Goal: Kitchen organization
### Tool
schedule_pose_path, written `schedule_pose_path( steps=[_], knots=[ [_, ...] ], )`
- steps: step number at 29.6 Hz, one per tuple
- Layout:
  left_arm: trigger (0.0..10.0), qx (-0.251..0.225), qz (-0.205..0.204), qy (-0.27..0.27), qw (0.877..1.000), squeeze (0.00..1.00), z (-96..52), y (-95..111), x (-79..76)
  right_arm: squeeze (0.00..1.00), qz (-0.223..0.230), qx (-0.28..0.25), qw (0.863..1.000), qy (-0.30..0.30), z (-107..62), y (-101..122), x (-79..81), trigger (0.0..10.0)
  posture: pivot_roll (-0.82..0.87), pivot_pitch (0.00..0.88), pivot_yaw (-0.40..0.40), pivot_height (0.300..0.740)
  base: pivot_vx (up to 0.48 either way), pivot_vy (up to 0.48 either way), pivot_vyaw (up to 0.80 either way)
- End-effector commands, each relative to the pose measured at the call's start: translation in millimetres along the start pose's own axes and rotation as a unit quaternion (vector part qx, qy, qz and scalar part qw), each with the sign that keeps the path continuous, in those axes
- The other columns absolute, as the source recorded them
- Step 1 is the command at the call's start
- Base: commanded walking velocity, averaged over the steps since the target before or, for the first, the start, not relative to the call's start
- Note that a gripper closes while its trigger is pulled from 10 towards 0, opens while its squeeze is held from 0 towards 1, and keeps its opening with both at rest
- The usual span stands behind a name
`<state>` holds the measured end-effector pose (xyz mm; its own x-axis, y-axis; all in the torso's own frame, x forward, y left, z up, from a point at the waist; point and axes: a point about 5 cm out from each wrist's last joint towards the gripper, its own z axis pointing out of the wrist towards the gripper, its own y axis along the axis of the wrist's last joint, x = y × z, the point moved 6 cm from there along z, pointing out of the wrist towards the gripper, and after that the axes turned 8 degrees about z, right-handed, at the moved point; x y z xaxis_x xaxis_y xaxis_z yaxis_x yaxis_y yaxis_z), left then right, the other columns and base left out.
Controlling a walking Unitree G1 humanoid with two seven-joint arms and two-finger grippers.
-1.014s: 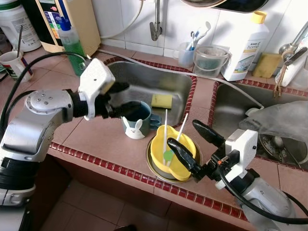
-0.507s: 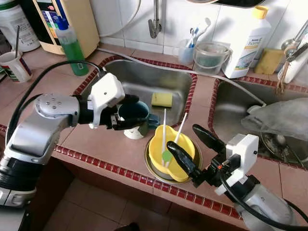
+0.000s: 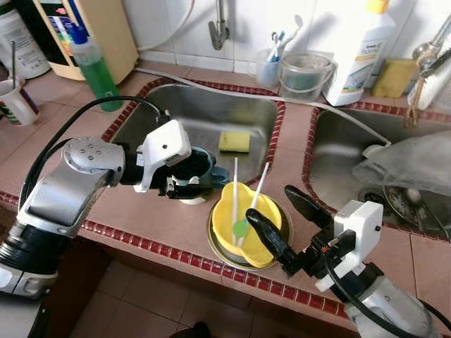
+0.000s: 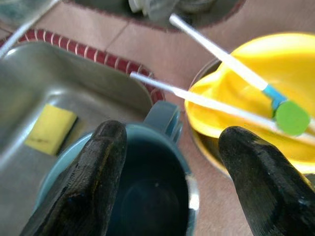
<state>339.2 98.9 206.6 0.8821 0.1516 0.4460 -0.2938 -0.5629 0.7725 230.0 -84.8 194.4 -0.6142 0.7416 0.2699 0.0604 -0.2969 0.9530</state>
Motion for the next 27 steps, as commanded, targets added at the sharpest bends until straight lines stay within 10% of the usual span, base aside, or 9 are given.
schedule_pose_path(
  steps=[1,18,20,21,23,27],
  knots=[
    [10.0,0.024,0.000,-0.004,1.000,0.00,-3.5,-7,0.8,0.00,0.001,-0.001,1.000,0.007,-0.7,2,5.5,10.0,-0.15,0.194,0.111,0.740,0.000,0.000,0.00],
    [10.0,0.054,0.027,-0.019,0.998,0.00,-18.2,-6,1.9,0.00,0.001,0.001,1.000,0.009,-1.1,1,4.3,10.0,-0.14,0.183,0.103,0.740,0.000,0.000,0.00],
    [7.7,0.055,0.032,-0.027,0.998,0.00,-19.4,-6,-0.2,0.00,0.000,0.001,1.000,0.010,-0.8,1,4.1,10.0,-0.14,0.178,0.101,0.740,0.000,0.000,0.00],
    [4.1,0.058,0.036,-0.032,0.997,0.00,-19.9,-6,-1.4,0.00,-0.001,0.001,1.000,0.010,-0.6,1,4.0,10.0,-0.14,0.177,0.101,0.740,0.000,0.000,0.00],
    [0.0,0.063,0.045,-0.047,0.996,0.00,-21.6,-7,-5.1,0.00,-0.001,0.001,1.000,0.011,-0.1,1,4.0,10.0,-0.14,0.175,0.103,0.740,0.000,0.000,0.00],
    [0.0,0.073,0.054,-0.066,0.994,0.00,-24.0,-10,-10.1,0.00,-0.002,0.000,1.000,0.011,0.0,2,4.1,10.0,-0.14,0.173,0.107,0.740,0.000,0.000,0.00]
  ],
)
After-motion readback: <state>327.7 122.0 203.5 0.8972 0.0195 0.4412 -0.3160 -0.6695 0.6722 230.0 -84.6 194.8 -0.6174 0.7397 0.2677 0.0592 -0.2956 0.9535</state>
